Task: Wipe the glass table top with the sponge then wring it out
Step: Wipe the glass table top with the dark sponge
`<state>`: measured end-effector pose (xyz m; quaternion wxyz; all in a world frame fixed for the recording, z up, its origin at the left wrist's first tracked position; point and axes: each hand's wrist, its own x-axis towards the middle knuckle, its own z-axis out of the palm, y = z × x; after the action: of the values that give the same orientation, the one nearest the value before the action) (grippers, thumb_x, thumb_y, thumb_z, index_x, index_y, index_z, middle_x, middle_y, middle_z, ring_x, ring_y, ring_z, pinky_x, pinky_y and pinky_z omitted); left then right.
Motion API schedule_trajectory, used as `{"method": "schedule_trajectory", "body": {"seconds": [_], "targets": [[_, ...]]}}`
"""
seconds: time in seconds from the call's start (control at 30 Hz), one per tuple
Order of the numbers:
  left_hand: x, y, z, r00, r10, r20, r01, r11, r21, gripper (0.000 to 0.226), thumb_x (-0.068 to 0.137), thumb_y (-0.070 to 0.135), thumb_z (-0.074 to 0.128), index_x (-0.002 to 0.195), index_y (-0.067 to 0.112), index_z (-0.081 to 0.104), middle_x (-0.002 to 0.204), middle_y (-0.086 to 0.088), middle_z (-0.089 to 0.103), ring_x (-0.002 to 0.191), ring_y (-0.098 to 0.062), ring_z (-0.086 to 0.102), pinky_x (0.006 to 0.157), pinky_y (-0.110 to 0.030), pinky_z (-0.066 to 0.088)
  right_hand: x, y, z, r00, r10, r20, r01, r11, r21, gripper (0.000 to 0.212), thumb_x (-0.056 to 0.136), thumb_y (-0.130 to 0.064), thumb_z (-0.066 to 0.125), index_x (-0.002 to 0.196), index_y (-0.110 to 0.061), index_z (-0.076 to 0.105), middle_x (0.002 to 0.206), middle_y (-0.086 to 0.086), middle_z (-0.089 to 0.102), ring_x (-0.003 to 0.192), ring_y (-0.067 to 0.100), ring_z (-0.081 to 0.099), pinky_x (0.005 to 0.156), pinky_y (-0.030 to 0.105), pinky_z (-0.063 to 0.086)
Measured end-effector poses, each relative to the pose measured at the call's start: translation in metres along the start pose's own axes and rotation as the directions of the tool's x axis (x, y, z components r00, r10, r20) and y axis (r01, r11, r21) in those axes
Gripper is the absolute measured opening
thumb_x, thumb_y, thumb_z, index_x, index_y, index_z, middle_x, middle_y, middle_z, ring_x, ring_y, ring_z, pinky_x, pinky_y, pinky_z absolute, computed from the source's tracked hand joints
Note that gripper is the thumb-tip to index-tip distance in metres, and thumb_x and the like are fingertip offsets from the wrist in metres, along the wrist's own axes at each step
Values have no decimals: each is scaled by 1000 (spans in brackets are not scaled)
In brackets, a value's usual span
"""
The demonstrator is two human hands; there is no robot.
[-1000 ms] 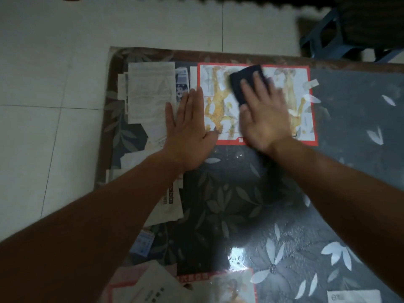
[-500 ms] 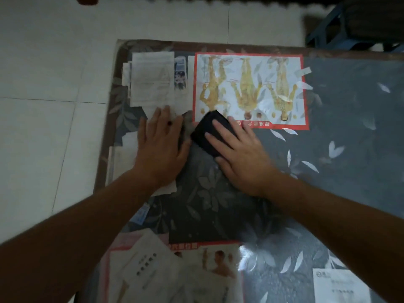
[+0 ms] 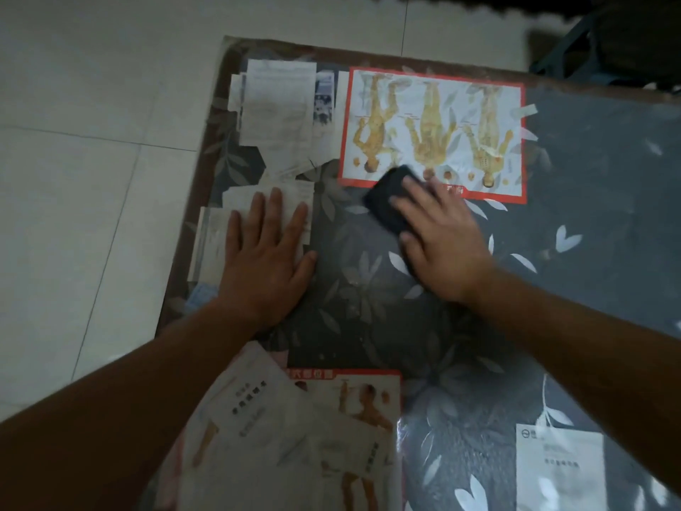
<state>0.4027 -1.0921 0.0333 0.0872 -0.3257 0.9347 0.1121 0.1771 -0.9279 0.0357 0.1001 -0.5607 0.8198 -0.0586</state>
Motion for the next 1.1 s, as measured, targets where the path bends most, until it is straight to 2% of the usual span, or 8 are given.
{"method": "schedule_trajectory", "body": {"seconds": [0.13,0.33,0.53,0.67,0.77,0.87,0.97,1.1], "targets": [[0,-1,2,1000,-8,2,8,1000,7,74,92,63,10,158,32,-3,166,-6,-14,152,-23,-18,122,-50,-10,16,-9,1,926,365,-102,-362,931,46,60,100,-41,24,157,-21,27,168,8,17,154,37,10,124,56,8],[-9,-5,-7,999,41,3,-40,992,-116,76,92,63,14,159,28,3,167,-8,-11,152,-22,-17,122,-47,-12,-75,-67,22,978,-191,81,196,979,-52,59,98,-37,37,155,-22,31,164,8,28,151,39,22,122,59,16],[-88,9,7,1000,14,24,-13,999,-44,70,97,60,19,158,27,8,167,-8,-11,152,-23,-18,122,-51,-7,-28,-19,9,934,344,-93,-340,938,61,60,100,-37,26,158,-21,26,167,7,19,153,38,13,124,56,10],[-128,4,18,995,-30,94,35,998,-45,74,95,63,11,159,27,2,166,-6,-17,150,-21,-24,122,-52,-6,-115,-94,35,1000,-18,-15,18,1000,-5,59,100,-40,36,156,-25,25,166,7,22,153,38,14,123,59,14],[-134,0,23,994,-7,111,13,998,-54,73,95,63,8,158,29,-6,164,-5,-23,149,-20,-28,122,-53,-5,-156,-90,35,950,-297,97,299,954,1,58,101,-41,43,155,-28,28,166,3,24,153,35,16,124,54,12],[-131,-1,25,990,-22,138,29,998,-47,74,93,67,2,156,32,-14,162,-2,-30,147,-19,-32,121,-52,-11,-117,-48,25,1000,-24,6,24,999,-40,57,100,-41,32,155,-25,30,164,6,27,152,37,20,123,56,12],[-128,-1,25,985,-25,169,31,999,-34,76,89,71,-4,154,35,-21,160,0,-35,145,-18,-36,120,-49,-17,-93,-45,20,941,324,-94,-320,946,54,58,102,-39,27,157,-23,28,167,7,21,153,37,15,124,55,9],[-130,-2,25,988,-13,154,18,999,-27,77,89,71,-3,154,34,-19,161,-2,-33,146,-19,-34,119,-49,-17,-176,-127,52,999,43,-18,-43,999,9,59,101,-41,39,156,-26,24,167,6,18,153,38,14,122,61,15]]}}
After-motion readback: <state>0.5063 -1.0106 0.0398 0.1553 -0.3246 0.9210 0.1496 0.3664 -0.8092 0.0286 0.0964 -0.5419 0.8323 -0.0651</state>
